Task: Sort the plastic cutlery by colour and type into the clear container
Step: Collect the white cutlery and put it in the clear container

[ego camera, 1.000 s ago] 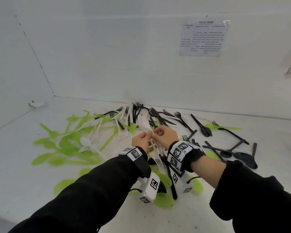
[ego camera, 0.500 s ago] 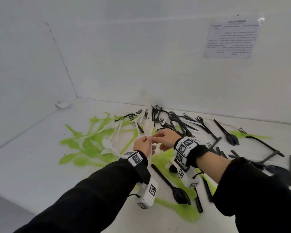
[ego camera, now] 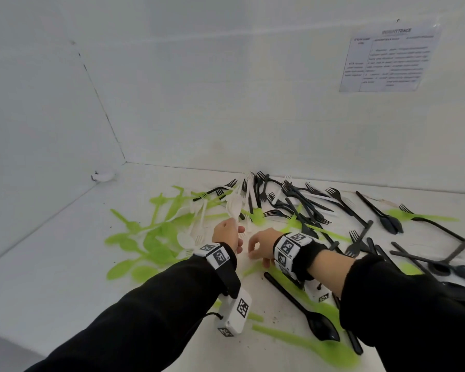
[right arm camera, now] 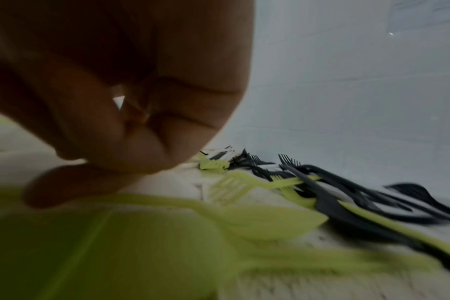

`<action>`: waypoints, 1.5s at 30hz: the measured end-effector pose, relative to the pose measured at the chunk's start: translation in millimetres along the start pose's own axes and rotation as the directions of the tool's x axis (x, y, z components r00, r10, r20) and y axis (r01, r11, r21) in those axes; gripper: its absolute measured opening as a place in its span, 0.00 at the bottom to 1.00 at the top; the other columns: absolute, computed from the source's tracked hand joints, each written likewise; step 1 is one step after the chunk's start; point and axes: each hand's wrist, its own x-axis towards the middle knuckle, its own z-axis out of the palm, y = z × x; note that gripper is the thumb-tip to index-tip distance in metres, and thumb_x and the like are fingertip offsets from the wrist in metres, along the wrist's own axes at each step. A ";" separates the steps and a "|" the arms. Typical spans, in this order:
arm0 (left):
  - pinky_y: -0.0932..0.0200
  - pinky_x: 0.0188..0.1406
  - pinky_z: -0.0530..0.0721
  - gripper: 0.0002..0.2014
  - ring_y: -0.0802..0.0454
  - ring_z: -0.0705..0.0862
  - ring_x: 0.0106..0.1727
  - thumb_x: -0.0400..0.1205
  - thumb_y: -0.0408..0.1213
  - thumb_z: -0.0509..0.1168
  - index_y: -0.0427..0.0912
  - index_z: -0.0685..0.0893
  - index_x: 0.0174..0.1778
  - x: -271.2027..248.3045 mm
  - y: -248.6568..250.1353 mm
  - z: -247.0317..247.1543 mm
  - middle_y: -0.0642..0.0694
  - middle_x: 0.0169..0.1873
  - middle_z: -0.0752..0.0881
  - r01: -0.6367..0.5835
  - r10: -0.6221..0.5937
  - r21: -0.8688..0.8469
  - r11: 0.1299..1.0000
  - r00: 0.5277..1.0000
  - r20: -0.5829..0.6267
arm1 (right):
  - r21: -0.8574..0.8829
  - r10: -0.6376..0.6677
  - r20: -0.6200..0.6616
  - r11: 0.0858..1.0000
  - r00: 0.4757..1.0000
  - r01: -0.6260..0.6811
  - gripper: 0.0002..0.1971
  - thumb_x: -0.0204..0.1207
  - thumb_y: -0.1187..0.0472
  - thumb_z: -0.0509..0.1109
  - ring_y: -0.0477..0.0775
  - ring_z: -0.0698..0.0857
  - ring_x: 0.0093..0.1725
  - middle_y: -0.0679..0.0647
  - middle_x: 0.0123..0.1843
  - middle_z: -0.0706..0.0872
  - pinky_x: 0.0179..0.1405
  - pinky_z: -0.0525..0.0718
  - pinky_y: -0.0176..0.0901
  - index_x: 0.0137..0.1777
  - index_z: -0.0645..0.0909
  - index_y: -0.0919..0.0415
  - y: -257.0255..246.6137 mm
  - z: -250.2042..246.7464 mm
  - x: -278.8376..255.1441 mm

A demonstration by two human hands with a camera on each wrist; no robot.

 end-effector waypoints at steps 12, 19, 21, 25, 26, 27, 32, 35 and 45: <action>0.65 0.19 0.67 0.10 0.53 0.72 0.24 0.84 0.31 0.54 0.36 0.80 0.56 10.5 -2.8 -8.7 0.47 0.37 0.81 -0.008 0.009 -0.010 1.000 0.997 0.074 | -0.173 0.073 -0.204 0.979 0.976 -0.110 0.15 0.78 0.58 0.66 0.59 0.81 0.59 0.60 0.59 0.82 0.56 0.80 0.43 0.61 0.79 0.64 -12.4 6.4 19.2; 0.64 0.21 0.68 0.08 0.53 0.72 0.24 0.84 0.31 0.55 0.37 0.79 0.51 17.2 -2.1 -14.9 0.48 0.36 0.81 -0.027 0.028 -0.009 1.000 0.995 0.099 | -0.168 0.190 -0.226 0.959 0.955 -0.230 0.15 0.80 0.61 0.62 0.60 0.82 0.62 0.61 0.63 0.83 0.55 0.81 0.43 0.62 0.79 0.67 -4.4 2.5 19.2; 0.64 0.21 0.68 0.08 0.53 0.72 0.24 0.84 0.31 0.54 0.37 0.79 0.50 19.1 -2.5 -16.2 0.48 0.36 0.80 -0.026 0.027 -0.010 1.000 0.994 0.108 | -0.148 0.215 -0.235 0.956 0.948 -0.254 0.18 0.79 0.54 0.65 0.59 0.83 0.61 0.61 0.62 0.83 0.53 0.81 0.42 0.62 0.78 0.68 -3.8 3.7 17.8; 0.64 0.21 0.68 0.09 0.53 0.73 0.25 0.84 0.32 0.55 0.36 0.79 0.53 19.8 -5.2 -17.2 0.48 0.36 0.81 -0.013 0.013 -0.002 1.000 0.992 0.128 | -0.115 0.264 -0.272 0.946 0.925 -0.304 0.24 0.75 0.48 0.71 0.58 0.84 0.60 0.59 0.60 0.82 0.52 0.81 0.43 0.62 0.77 0.66 -4.9 10.9 16.0; 0.64 0.21 0.69 0.09 0.53 0.73 0.25 0.84 0.32 0.55 0.36 0.79 0.54 19.8 -5.7 -16.9 0.48 0.36 0.81 -0.010 0.010 -0.002 1.000 0.991 0.133 | -0.095 0.275 -0.284 0.945 0.919 -0.313 0.22 0.75 0.50 0.71 0.58 0.84 0.60 0.59 0.59 0.82 0.51 0.81 0.42 0.61 0.77 0.66 -5.6 11.5 17.0; 0.64 0.21 0.69 0.10 0.53 0.73 0.25 0.84 0.32 0.55 0.36 0.79 0.56 19.3 -5.8 -16.8 0.48 0.37 0.81 -0.009 0.009 -0.002 1.000 0.990 0.137 | -0.084 0.282 -0.285 0.945 0.916 -0.317 0.19 0.75 0.53 0.71 0.58 0.84 0.60 0.59 0.57 0.82 0.52 0.81 0.42 0.60 0.77 0.66 -7.1 11.3 17.8; 0.63 0.23 0.70 0.12 0.53 0.73 0.26 0.84 0.31 0.55 0.36 0.80 0.59 18.1 -6.6 -17.7 0.48 0.37 0.81 -0.011 0.010 0.008 1.000 0.989 0.147 | 0.132 0.367 -0.291 0.930 0.883 -0.343 0.12 0.77 0.60 0.68 0.55 0.80 0.49 0.58 0.48 0.79 0.47 0.81 0.39 0.54 0.78 0.68 -7.1 3.0 20.0; 0.63 0.22 0.70 0.12 0.53 0.73 0.26 0.84 0.31 0.55 0.35 0.80 0.59 17.2 -7.3 -18.1 0.48 0.36 0.80 -0.014 0.014 -0.001 1.000 0.990 0.141 | 0.317 0.430 -0.374 0.892 0.821 -0.323 0.13 0.76 0.62 0.65 0.52 0.73 0.33 0.53 0.32 0.70 0.27 0.71 0.35 0.32 0.67 0.63 0.1 -0.1 26.5; 0.62 0.21 0.67 0.09 0.52 0.69 0.23 0.83 0.31 0.53 0.37 0.78 0.53 15.2 -6.3 -23.2 0.47 0.34 0.78 -0.011 0.016 -0.070 0.997 0.997 0.079 | 0.060 0.125 -0.349 0.992 0.929 -0.110 0.17 0.77 0.64 0.62 0.59 0.80 0.62 0.61 0.62 0.82 0.57 0.77 0.43 0.66 0.78 0.65 -19.8 -6.4 28.0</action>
